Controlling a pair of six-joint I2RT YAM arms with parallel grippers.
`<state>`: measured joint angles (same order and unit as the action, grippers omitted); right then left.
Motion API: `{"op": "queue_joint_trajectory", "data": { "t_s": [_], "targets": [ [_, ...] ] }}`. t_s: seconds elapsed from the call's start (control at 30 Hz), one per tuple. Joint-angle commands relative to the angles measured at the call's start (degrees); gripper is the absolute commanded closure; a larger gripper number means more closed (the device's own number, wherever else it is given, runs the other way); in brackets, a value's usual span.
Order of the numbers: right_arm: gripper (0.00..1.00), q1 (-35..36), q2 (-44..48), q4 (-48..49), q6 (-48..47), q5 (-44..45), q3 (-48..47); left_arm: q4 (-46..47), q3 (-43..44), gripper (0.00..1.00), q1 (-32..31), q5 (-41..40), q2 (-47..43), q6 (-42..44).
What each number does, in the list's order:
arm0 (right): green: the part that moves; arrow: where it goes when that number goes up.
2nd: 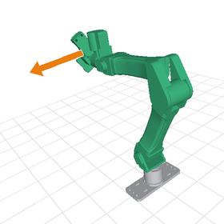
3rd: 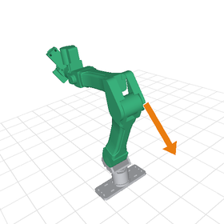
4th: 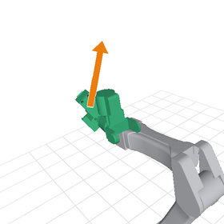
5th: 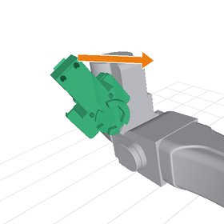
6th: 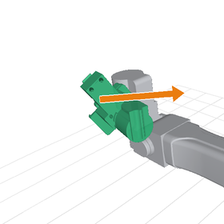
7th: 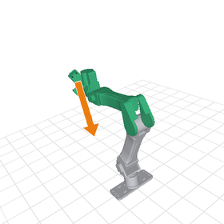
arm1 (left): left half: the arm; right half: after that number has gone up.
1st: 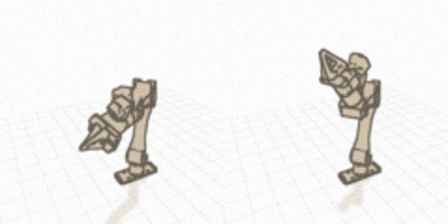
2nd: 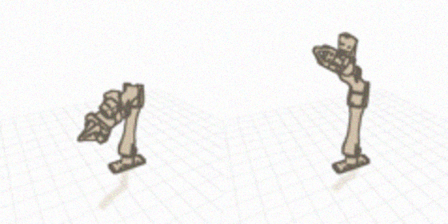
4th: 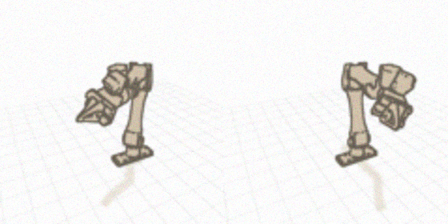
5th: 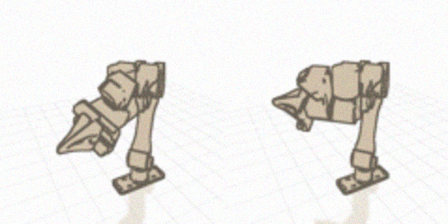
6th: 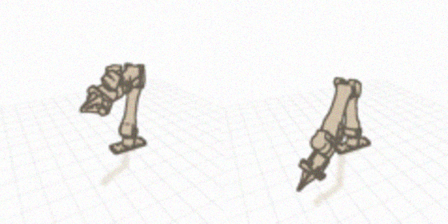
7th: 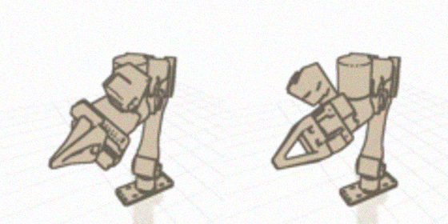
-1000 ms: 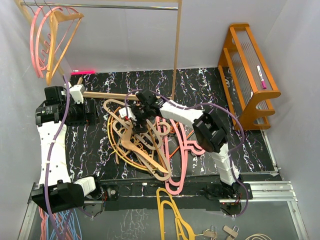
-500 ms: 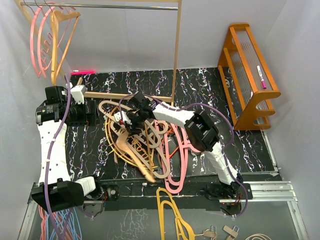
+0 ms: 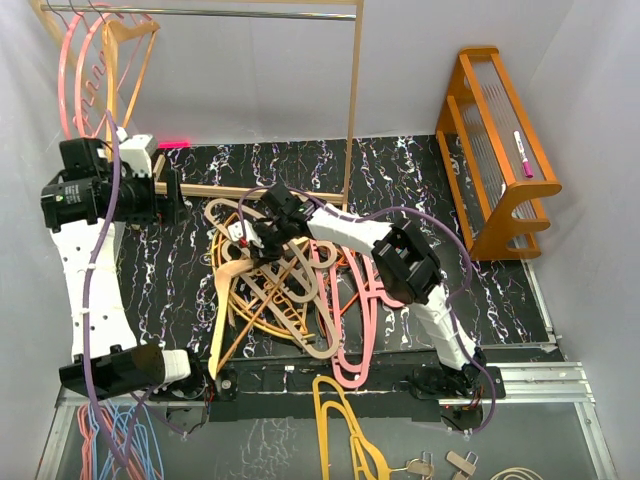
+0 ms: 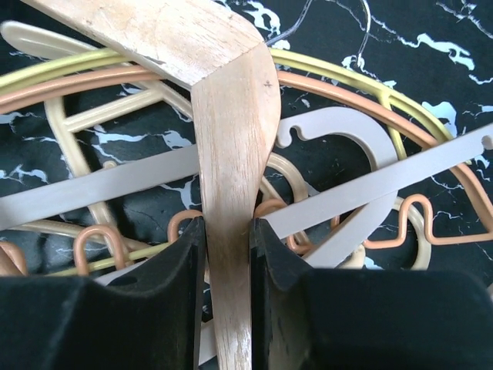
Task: Organize the hangers
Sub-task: Pick up the hanger at the center of the board.
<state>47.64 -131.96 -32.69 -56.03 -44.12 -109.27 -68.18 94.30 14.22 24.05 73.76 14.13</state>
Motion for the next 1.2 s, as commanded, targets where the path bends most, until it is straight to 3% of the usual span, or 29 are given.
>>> {"op": "queue_joint_trajectory", "data": {
  "t_s": [0.0,0.1,0.27,0.4,0.67,0.87,1.07,1.17],
  "targets": [
    [0.92,0.22,11.37,10.33,3.74,-3.82,7.93,-6.52,9.31,0.03,0.37,2.27,0.96,0.25],
    [0.92,-0.47,18.43,25.4,11.2,-2.99,19.17,-8.64,7.71,0.03,0.78,1.03,1.48,1.24],
    [0.92,-4.47,26.66,45.81,22.2,0.81,33.96,-14.28,-1.25,0.03,4.97,10.32,2.1,10.7],
    [0.92,-6.13,30.57,61.43,29.13,7.93,43.01,-14.43,-7.07,0.03,4.83,12.98,1.54,15.06],
    [0.92,-5.31,26.86,70.52,30.67,24.17,43.92,-14.52,-10.6,0.03,0.48,12.52,4.37,15.89],
    [0.92,-4.87,24.28,75.26,33.32,26.0,42.52,-14.2,-15.05,0.03,-2.43,11.94,9.3,17.62],
    [0.92,-4.8,24.22,75.77,32.46,26.58,43.07,-13.85,-11.69,0.03,-1.91,9.77,12.84,19.9],
    [0.92,-4.9,24.7,75.6,30.99,27.71,43.97,-14.07,-10.68,0.1,-1.05,9.24,14.49,20.97]
  ]
}}
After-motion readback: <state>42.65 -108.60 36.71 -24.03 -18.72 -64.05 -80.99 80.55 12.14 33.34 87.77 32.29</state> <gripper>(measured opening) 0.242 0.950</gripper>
